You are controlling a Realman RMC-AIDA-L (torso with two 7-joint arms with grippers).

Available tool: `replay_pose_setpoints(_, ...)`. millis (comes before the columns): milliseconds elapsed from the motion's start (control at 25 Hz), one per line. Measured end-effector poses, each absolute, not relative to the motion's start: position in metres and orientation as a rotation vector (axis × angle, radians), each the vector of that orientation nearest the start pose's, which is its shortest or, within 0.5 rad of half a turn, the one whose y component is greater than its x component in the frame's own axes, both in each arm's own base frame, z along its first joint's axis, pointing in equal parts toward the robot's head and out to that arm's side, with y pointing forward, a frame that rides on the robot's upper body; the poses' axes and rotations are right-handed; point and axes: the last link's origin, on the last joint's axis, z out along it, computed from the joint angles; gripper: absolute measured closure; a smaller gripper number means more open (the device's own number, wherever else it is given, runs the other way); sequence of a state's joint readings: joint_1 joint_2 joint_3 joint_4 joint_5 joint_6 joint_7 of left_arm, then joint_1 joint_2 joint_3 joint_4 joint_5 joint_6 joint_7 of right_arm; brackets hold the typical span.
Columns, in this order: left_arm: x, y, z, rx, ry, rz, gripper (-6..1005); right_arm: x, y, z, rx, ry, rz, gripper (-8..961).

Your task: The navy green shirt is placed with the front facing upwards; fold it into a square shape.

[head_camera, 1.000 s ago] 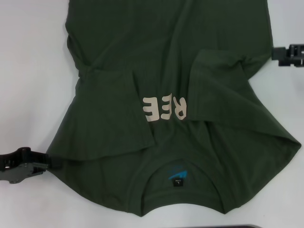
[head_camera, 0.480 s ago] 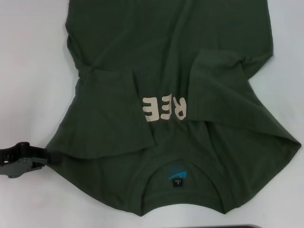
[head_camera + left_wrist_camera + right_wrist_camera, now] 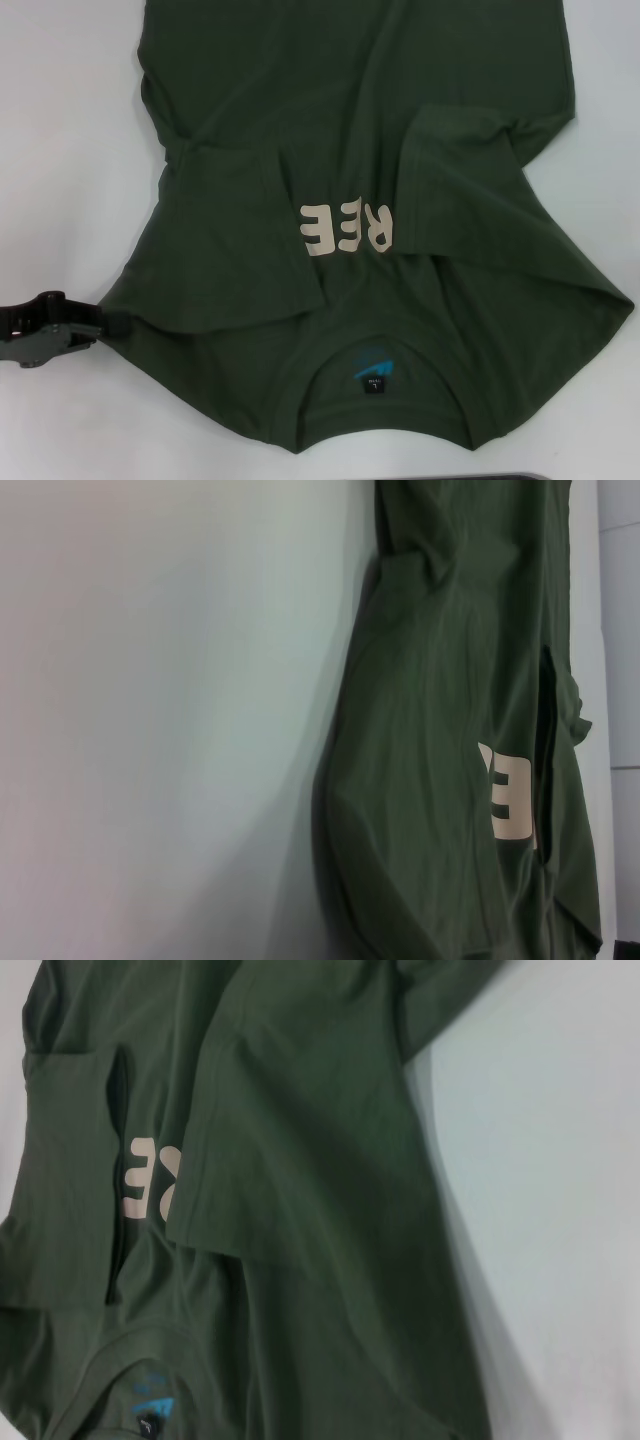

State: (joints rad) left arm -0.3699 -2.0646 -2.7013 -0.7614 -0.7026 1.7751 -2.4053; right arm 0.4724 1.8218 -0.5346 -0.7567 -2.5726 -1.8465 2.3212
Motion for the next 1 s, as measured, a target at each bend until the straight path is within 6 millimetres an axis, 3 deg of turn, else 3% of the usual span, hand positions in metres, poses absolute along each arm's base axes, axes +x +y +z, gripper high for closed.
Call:
replay_pose_setpoints(520,-0.343,0.244,0.026,2.102,2.308,0.475,967,0.36,0.271,0.084,-2.264,2.046,0.038,68)
replay_pose_setpoints(1000,-0.343,0.245,0.025,2.102,2.309,0.473,967,0.356,0.272,0.07,-2.281,2.046,0.044,67)
